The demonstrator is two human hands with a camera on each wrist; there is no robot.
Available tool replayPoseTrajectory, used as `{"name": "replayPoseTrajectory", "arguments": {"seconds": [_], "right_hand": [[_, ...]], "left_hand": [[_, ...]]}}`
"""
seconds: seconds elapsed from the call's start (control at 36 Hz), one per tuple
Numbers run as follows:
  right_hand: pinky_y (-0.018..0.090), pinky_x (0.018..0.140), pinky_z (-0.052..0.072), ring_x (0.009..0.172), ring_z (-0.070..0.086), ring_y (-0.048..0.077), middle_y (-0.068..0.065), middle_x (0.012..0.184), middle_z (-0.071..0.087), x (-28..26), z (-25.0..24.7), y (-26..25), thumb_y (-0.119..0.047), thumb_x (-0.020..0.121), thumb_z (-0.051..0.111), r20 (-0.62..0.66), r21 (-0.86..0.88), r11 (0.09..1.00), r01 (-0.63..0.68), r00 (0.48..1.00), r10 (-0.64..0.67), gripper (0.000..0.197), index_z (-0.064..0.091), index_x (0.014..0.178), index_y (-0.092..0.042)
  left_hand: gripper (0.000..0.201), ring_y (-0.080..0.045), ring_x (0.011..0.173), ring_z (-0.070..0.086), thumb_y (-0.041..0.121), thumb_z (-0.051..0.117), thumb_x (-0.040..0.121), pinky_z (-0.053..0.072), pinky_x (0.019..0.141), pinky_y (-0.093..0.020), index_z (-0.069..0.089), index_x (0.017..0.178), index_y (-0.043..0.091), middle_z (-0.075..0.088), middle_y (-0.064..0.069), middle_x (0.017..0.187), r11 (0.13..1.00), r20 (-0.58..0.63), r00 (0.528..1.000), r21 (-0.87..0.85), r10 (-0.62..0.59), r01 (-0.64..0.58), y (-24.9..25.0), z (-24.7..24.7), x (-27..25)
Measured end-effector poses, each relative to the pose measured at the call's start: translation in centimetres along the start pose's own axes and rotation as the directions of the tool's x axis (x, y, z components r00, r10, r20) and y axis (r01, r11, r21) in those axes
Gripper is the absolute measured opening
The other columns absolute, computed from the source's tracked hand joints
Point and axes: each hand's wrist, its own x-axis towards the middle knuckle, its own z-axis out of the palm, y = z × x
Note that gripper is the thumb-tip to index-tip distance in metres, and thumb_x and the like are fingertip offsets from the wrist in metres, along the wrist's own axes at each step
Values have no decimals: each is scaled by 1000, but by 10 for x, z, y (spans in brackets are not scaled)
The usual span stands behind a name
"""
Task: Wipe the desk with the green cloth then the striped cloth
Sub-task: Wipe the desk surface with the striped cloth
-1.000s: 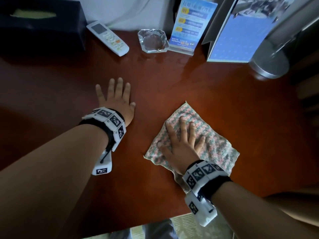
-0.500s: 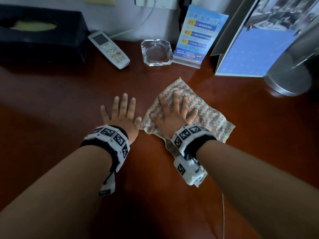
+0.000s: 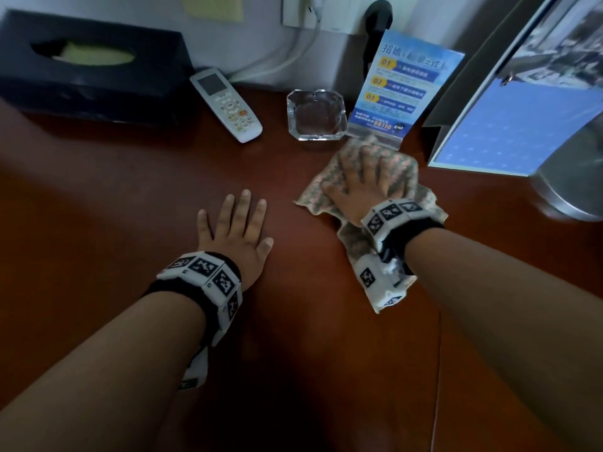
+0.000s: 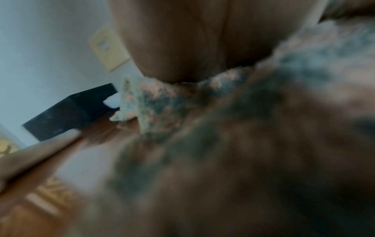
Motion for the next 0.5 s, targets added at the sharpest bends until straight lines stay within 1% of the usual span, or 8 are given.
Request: {"name": "replayPoseTrajectory", "arguments": {"seconds": [0.06, 0.11, 0.17, 0.22, 0.31, 0.39, 0.5], "right_hand": [[57, 110, -14, 142, -25, 30, -8, 157, -24, -1, -6, 16, -64, 93, 32, -24, 50, 997, -61, 998, 62, 72, -9, 148, -44], [55, 111, -13, 143, -23, 32, -7, 158, -22, -4, -8, 23, -64, 93, 31, -47, 50, 992, -115, 992, 117, 71, -7, 149, -42], [57, 110, -13, 143, -23, 32, -5, 158, -21, -8, -6, 18, -62, 94, 29, -45, 42, 987, -157, 986, 159, 70, -6, 150, -39], [61, 111, -11, 143, -22, 33, -3, 158, -19, -11, -1, 5, -60, 93, 29, -49, 43, 986, -161, 985, 163, 71, -5, 151, -36], [63, 109, -12, 144, -21, 31, -3, 159, -15, -15, 11, -27, -57, 94, 31, -32, -18, 998, -52, 998, 51, 69, -1, 151, -35], [64, 109, -13, 143, -22, 29, -3, 159, -15, -21, 24, -65, -52, 97, 27, 3, -64, 997, 44, 999, -44, 64, -1, 152, -33], [65, 106, -16, 142, -25, 30, -4, 158, -20, -17, 32, -90, -51, 99, 20, 49, -88, 983, 164, 986, -160, 59, -4, 151, -36]], "left_hand": [[61, -18, 142, -24, 47, 10, 98, -9, 113, -53, -24, 145, 28, -29, 4, 153, 1000, 12, 1000, 6, 7, -7, -1, 0, 0], [61, -18, 142, -24, 47, 8, 98, -9, 113, -54, -25, 145, 28, -29, 3, 153, 1000, 10, 1000, 15, 14, -14, -1, 0, 0], [61, -19, 142, -23, 47, 8, 98, -9, 112, -54, -25, 145, 27, -29, 2, 154, 1000, -4, 1000, 22, 17, -17, -1, 1, -1], [60, -19, 142, -23, 47, 7, 98, -9, 112, -54, -25, 145, 27, -29, 2, 154, 1000, -5, 1000, 21, 20, -20, -1, 1, -1], [60, -19, 142, -24, 47, 7, 98, -10, 112, -55, -24, 145, 27, -29, 2, 153, 1000, -4, 1000, 12, 29, -29, -2, 1, -1], [59, -19, 141, -26, 48, 7, 98, -11, 112, -55, -22, 146, 28, -31, 3, 153, 1000, 16, 999, 4, 30, -31, -2, -1, -2], [59, -20, 141, -28, 46, 10, 99, -12, 111, -55, -9, 150, 23, -32, 1, 152, 999, 44, 999, 25, 28, -29, -2, -3, -1]]}}
